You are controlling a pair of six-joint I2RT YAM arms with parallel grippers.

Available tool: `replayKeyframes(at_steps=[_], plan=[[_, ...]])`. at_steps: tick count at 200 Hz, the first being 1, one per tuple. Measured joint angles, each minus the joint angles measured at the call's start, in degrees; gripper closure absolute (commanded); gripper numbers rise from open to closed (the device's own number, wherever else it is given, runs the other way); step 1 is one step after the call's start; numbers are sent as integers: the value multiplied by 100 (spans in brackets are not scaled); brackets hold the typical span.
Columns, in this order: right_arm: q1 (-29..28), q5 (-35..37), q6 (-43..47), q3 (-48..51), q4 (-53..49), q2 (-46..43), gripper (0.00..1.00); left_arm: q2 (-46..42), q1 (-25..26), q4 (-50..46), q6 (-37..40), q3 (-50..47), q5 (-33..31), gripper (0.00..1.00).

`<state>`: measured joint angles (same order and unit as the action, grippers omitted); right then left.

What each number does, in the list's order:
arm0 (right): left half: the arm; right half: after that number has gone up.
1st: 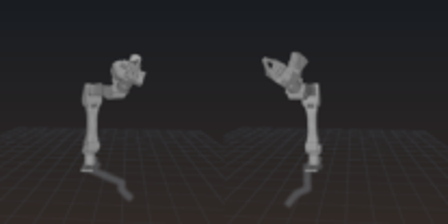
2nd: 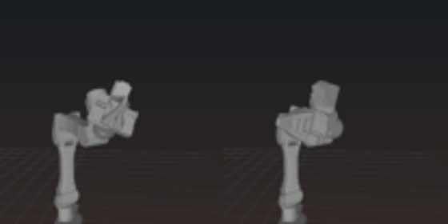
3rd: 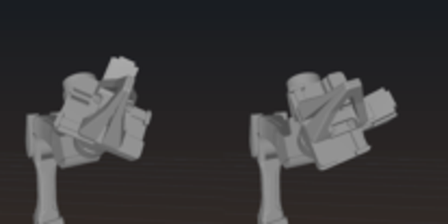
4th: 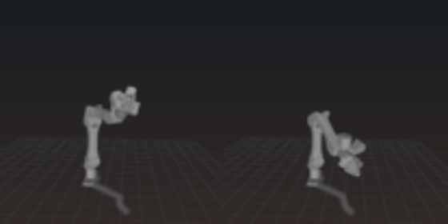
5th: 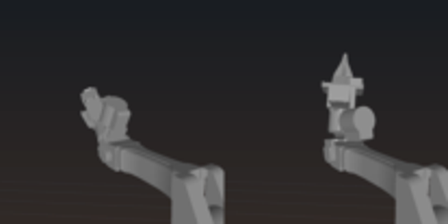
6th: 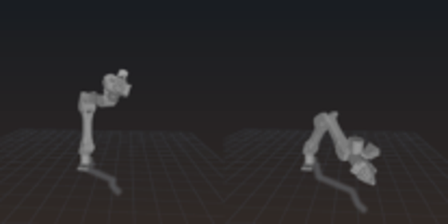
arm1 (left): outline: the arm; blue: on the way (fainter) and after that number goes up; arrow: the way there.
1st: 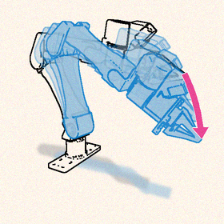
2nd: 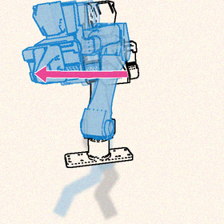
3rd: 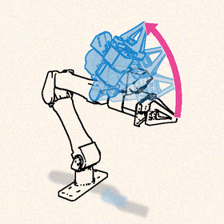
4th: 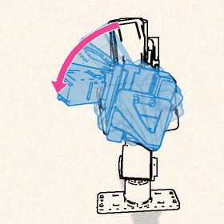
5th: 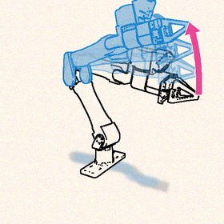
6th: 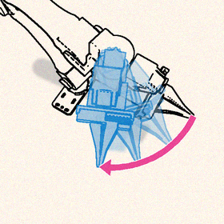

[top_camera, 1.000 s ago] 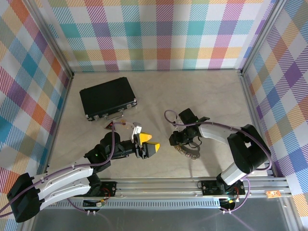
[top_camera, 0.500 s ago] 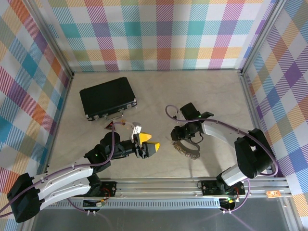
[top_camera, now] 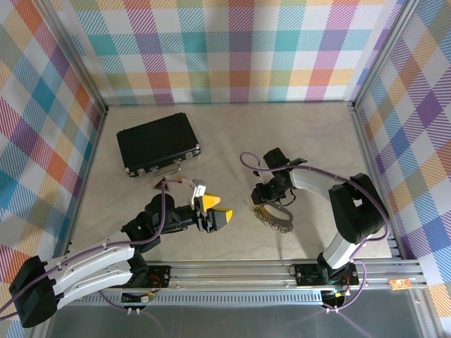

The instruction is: Put the keys on the keyring

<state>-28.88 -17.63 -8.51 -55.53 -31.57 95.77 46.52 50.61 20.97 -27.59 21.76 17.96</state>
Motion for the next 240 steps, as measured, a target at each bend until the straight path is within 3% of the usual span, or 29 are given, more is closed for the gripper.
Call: replayKeyframes(at_steps=[139, 240], plan=[[0, -284, 35, -9, 114, 247, 74, 2, 0, 7, 2, 0, 0, 3], [0, -282, 17, -9, 216, 289, 71, 0, 0, 15, 2, -15, 0, 3]])
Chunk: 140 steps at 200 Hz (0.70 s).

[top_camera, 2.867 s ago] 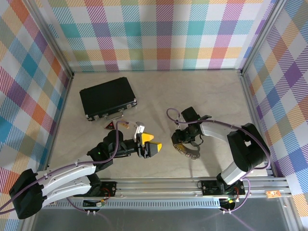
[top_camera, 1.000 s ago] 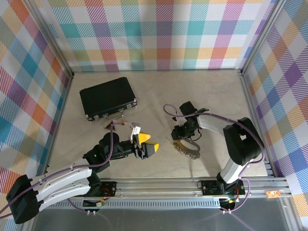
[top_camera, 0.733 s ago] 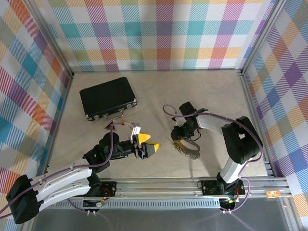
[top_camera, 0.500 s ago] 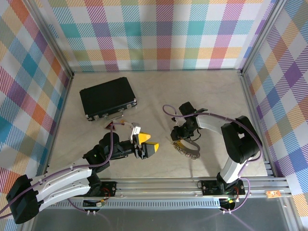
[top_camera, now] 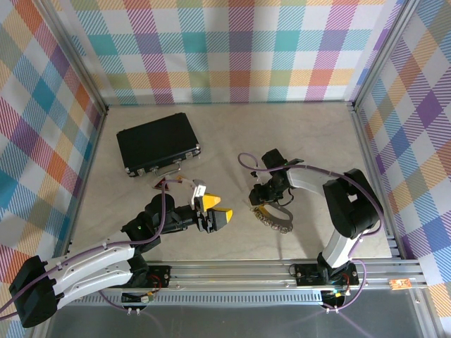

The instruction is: Put the keys on the keyring

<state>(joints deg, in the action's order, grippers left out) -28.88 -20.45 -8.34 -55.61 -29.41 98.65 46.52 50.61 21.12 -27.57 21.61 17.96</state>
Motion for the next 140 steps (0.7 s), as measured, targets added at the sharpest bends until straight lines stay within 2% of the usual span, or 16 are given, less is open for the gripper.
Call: replayKeyframes(at_steps=[140], plan=[[0, -24, -50, 90, 68, 59, 77, 2, 0, 7, 0, -15, 2, 3]])
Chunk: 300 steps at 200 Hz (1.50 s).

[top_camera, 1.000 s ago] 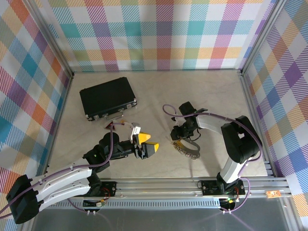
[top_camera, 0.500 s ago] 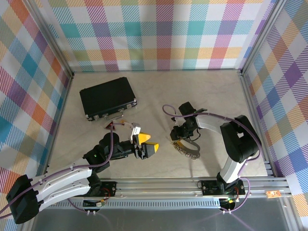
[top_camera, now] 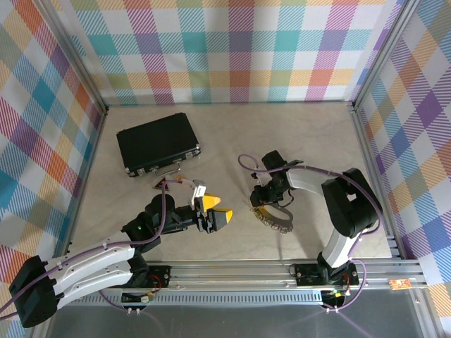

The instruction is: Put the keys on the keyring

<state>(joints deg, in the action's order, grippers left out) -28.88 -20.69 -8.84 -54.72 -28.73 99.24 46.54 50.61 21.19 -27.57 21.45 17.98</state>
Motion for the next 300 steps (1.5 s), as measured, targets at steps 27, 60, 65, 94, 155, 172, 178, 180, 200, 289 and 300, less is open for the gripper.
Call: replayKeyframes(at_steps=[27, 60, 65, 94, 155, 172, 178, 180, 200, 289, 300], plan=[[0, -26, -17, 2, 24, 0, 79, 0, 0, 2, 0, 0, 0, 3], [0, -55, -37, 2, 44, 0, 80, 0, 0, 2, 2, 0, -2, 3], [0, -61, -39, 2, 44, 0, 80, 0, 0, 2, 2, 0, -2, 3], [0, -66, -61, 9, 46, 0, 82, -2, 0, -11, 20, 0, -2, 3], [0, -116, -79, 66, 72, 0, 81, -170, 0, -74, 87, 0, -7, 3], [0, -151, -81, 72, 87, 0, 81, -173, 0, -74, 105, 0, -7, 3], [0, -155, -81, 74, 85, 0, 81, -173, 0, -74, 105, 0, -7, 3], [0, -157, -81, 74, 87, 0, 81, -173, 0, -74, 105, 0, -7, 3], [0, -199, -98, 74, 85, 0, 81, -173, 0, -74, 107, 0, -7, 3], [-11, -350, -101, 173, 177, 0, 82, -205, 0, -181, 146, 0, -61, 3], [-11, -365, -98, 179, 192, 0, 82, -216, 0, -184, 146, 0, -70, 3]])
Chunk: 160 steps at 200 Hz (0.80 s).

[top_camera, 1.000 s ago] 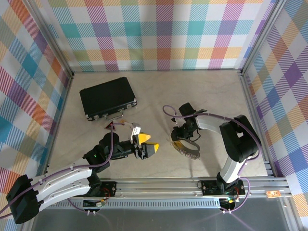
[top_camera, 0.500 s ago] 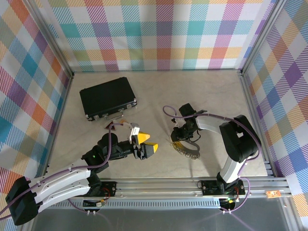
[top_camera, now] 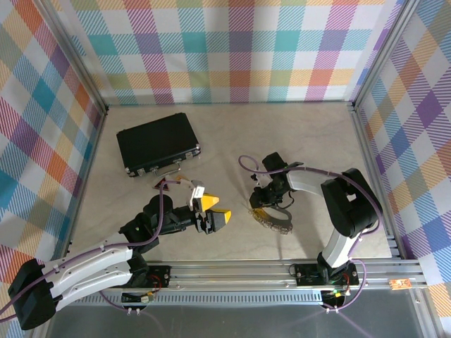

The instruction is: Put the keys on the keyring

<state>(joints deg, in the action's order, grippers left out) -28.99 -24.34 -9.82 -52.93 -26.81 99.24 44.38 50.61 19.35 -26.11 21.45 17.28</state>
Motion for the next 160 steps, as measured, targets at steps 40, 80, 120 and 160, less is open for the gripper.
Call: replayKeyframes(at_steps=[40, 80, 120, 160], plan=[[-33, 0, 0, 2, 2, -7, 83, -28, 0, -20, 0, 0, 0, 3], [-33, 2, 2, 66, 20, -57, 85, -37, 0, -20, 0, 0, -2, 3], [-33, 2, 4, 76, 15, -94, 88, -44, 0, -31, 2, 0, -26, 3], [-39, -24, 22, 76, 22, -155, 94, -76, 0, -138, 24, 0, -44, 3]])
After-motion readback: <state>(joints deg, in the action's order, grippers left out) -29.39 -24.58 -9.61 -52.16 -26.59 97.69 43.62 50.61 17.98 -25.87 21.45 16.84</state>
